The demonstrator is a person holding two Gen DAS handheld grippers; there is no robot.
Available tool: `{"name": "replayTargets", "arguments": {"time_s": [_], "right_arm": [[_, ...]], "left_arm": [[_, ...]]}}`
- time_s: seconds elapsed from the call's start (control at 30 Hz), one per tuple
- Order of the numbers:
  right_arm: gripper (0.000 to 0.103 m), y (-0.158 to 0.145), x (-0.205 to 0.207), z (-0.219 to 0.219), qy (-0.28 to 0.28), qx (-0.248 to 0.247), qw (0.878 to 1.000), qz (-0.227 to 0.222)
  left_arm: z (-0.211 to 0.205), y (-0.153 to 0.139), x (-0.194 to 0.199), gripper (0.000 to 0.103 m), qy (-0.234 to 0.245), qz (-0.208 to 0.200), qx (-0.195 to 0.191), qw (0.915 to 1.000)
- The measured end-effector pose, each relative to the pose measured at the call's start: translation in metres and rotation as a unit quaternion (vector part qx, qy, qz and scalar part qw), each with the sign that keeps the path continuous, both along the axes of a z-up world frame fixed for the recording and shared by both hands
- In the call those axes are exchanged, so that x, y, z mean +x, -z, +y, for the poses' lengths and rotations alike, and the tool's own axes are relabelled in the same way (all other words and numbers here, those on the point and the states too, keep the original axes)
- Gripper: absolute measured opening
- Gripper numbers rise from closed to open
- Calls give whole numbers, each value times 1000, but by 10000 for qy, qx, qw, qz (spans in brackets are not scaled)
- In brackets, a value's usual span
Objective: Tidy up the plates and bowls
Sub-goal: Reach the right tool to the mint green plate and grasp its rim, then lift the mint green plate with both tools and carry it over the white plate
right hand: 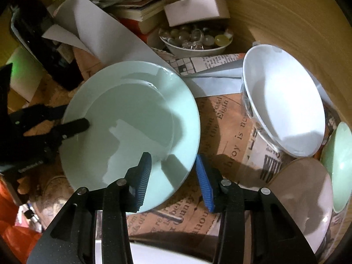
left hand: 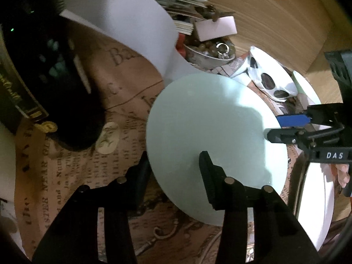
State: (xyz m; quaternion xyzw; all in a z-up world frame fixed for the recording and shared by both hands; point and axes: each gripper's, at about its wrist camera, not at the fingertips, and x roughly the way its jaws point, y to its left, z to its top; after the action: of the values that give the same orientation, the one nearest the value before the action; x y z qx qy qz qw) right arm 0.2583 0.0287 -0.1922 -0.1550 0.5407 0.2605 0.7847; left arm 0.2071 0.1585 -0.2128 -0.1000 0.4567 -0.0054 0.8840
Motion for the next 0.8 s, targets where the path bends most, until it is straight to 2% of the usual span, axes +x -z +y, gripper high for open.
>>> {"name": "replayTargets", "arguments": {"time_s": [0.17, 0.3, 0.33, 0.43, 0.57, 0.8], "right_arm": [[39, 19, 16, 19, 152, -32, 9998, 135], [38, 20, 24, 21, 253, 139, 9995, 151], [34, 20, 24, 21, 265, 136, 9995, 101], [25, 11, 21, 3, 332, 212, 9992, 29], [23, -4, 10, -14, 435, 548, 9975, -50], [23, -26, -10, -24, 464, 785, 9950, -402]], "left_arm": [[4, -1, -1, 32, 4, -3, -109, 9999], [7, -1, -3, 30, -5, -21, -148, 9999], [8, -2, -5, 29, 1, -30, -149, 9999], [8, -2, -6, 29, -6, -22, -146, 9999], [12, -4, -9, 29, -77, -16, -222, 9997], [12, -18, -22, 29, -184, -233, -208, 9993]]}}
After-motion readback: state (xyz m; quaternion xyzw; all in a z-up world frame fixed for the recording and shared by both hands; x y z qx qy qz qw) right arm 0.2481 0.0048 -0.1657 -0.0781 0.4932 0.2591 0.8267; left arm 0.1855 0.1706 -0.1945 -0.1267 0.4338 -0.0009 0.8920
